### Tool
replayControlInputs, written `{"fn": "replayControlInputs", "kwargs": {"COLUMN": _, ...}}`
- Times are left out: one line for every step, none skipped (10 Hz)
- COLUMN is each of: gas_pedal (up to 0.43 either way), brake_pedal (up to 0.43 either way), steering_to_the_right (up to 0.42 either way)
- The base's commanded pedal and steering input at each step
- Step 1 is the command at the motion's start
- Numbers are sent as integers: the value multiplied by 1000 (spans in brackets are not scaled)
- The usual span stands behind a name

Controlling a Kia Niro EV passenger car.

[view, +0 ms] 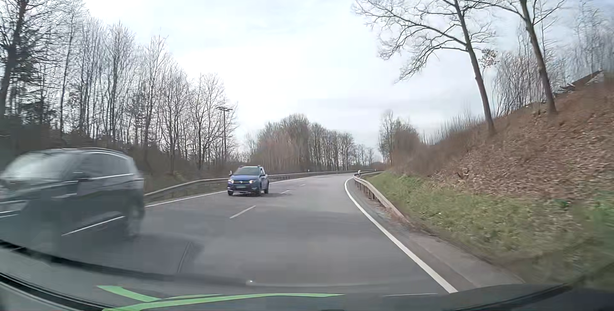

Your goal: Follow the waypoints while adhering to traffic rules and regulations

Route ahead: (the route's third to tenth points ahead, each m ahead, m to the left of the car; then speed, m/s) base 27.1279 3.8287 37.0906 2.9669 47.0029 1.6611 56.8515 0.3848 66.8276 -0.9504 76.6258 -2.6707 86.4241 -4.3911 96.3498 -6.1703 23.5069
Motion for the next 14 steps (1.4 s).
{"fn": "replayControlInputs", "kwargs": {"gas_pedal": 220, "brake_pedal": 0, "steering_to_the_right": 14}}
{"fn": "replayControlInputs", "kwargs": {"gas_pedal": 220, "brake_pedal": 0, "steering_to_the_right": 14}}
{"fn": "replayControlInputs", "kwargs": {"gas_pedal": 220, "brake_pedal": 0, "steering_to_the_right": 14}}
{"fn": "replayControlInputs", "kwargs": {"gas_pedal": 220, "brake_pedal": 0, "steering_to_the_right": 14}}
{"fn": "replayControlInputs", "kwargs": {"gas_pedal": 220, "brake_pedal": 0, "steering_to_the_right": 14}}
{"fn": "replayControlInputs", "kwargs": {"gas_pedal": 220, "brake_pedal": 0, "steering_to_the_right": 14}}
{"fn": "replayControlInputs", "kwargs": {"gas_pedal": 220, "brake_pedal": 0, "steering_to_the_right": 14}}
{"fn": "replayControlInputs", "kwargs": {"gas_pedal": 220, "brake_pedal": 0, "steering_to_the_right": 14}}
{"fn": "replayControlInputs", "kwargs": {"gas_pedal": 220, "brake_pedal": 0, "steering_to_the_right": 14}}
{"fn": "replayControlInputs", "kwargs": {"gas_pedal": 220, "brake_pedal": 0, "steering_to_the_right": 14}}
{"fn": "replayControlInputs", "kwargs": {"gas_pedal": 220, "brake_pedal": 0, "steering_to_the_right": 15}}
{"fn": "replayControlInputs", "kwargs": {"gas_pedal": 220, "brake_pedal": 0, "steering_to_the_right": 15}}
{"fn": "replayControlInputs", "kwargs": {"gas_pedal": 220, "brake_pedal": 0, "steering_to_the_right": 15}}
{"fn": "replayControlInputs", "kwargs": {"gas_pedal": 220, "brake_pedal": 0, "steering_to_the_right": 15}}
